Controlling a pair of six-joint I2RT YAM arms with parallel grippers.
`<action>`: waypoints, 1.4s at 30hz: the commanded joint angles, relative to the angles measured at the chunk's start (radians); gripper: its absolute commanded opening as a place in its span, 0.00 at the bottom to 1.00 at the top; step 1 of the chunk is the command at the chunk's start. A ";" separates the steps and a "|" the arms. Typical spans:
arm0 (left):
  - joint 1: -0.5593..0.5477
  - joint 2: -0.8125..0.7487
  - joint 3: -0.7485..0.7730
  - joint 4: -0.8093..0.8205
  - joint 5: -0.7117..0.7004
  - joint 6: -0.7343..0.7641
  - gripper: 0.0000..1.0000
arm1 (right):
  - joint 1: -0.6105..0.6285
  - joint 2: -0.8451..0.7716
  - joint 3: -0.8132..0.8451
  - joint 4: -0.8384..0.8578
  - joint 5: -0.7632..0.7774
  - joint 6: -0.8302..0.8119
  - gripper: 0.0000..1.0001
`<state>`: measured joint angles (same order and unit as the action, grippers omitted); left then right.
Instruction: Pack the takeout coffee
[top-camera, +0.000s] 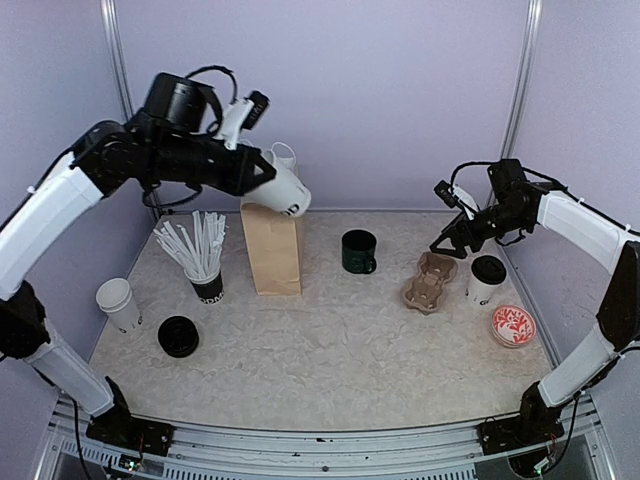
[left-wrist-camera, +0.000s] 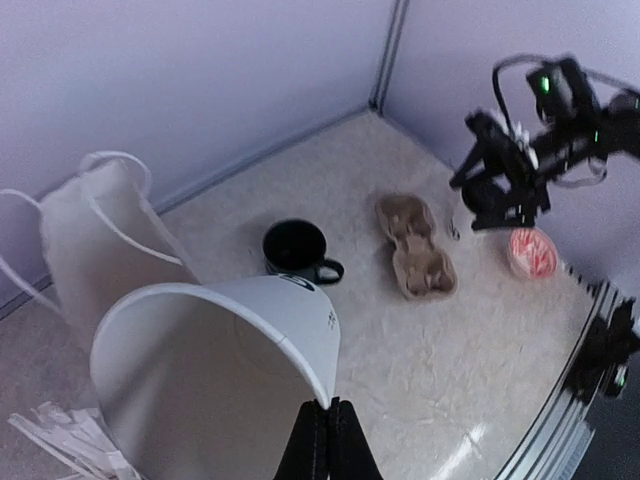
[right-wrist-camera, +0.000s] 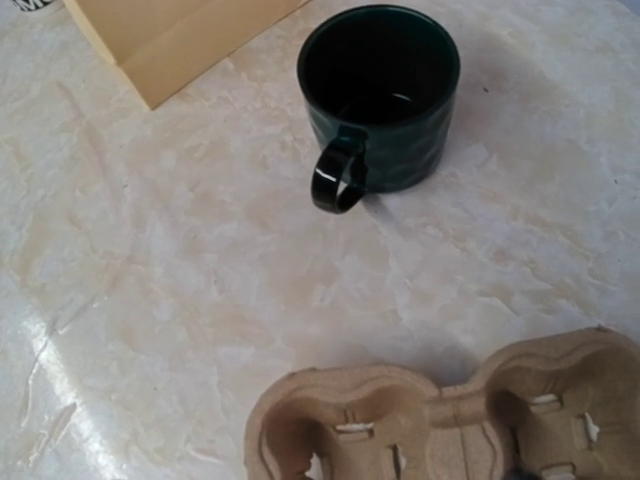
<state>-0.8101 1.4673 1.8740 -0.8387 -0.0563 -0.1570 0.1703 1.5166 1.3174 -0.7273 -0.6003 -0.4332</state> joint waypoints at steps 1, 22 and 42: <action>-0.166 0.205 0.050 -0.155 0.027 0.141 0.00 | 0.015 0.020 0.023 0.006 0.012 -0.012 0.79; -0.333 0.611 0.024 -0.173 0.031 0.182 0.00 | 0.015 0.038 0.013 0.016 0.011 -0.015 0.79; -0.326 0.403 -0.050 -0.285 -0.219 -0.062 0.49 | 0.015 0.040 0.008 0.023 -0.021 -0.010 0.79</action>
<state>-1.1809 2.0289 1.8717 -1.0908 -0.1394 -0.0944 0.1703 1.5471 1.3174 -0.7254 -0.5949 -0.4438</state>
